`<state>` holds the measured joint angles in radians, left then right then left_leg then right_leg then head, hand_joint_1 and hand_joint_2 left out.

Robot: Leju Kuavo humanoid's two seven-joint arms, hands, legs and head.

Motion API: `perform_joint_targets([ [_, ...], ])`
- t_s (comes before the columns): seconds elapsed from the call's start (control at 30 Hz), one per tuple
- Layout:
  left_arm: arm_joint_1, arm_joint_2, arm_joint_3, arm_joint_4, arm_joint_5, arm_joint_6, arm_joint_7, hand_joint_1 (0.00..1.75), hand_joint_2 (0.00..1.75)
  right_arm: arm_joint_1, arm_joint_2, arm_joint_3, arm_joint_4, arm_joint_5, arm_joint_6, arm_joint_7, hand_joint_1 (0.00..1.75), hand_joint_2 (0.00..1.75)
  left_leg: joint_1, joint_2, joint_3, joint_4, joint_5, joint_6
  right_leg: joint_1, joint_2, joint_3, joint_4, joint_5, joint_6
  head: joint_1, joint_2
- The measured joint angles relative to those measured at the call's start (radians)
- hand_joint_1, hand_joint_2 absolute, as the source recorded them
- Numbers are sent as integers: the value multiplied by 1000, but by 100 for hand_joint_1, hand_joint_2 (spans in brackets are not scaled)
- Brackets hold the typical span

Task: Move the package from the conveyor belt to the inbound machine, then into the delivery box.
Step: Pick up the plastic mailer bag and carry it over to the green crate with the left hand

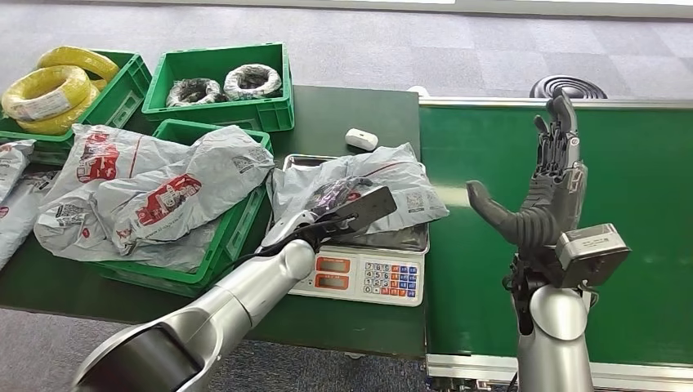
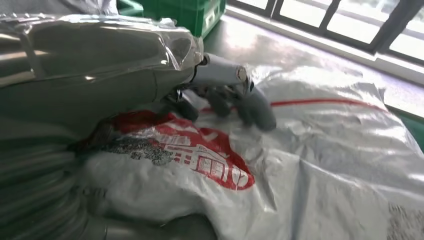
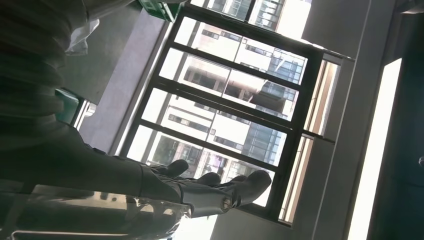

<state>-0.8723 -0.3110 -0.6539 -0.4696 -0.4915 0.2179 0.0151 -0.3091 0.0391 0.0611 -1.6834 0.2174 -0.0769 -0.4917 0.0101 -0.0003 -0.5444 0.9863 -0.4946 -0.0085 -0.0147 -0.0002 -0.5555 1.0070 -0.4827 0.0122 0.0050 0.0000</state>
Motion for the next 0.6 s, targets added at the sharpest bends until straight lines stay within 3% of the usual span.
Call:
perform_joint_targets([
  [0.33,-21,17,69,12,-22,29,-10,175,175,0,11,-16,-11,10,13,4,0,175,0,0,0,0,0,0,0,0,0,0,0,0,0,0],
  [0.6,-12,31,177,-69,45,-18,-109,175,175,0,10,-23,-11,4,15,4,0,175,0,0,0,0,0,0,0,0,0,0,0,0,0,0],
])
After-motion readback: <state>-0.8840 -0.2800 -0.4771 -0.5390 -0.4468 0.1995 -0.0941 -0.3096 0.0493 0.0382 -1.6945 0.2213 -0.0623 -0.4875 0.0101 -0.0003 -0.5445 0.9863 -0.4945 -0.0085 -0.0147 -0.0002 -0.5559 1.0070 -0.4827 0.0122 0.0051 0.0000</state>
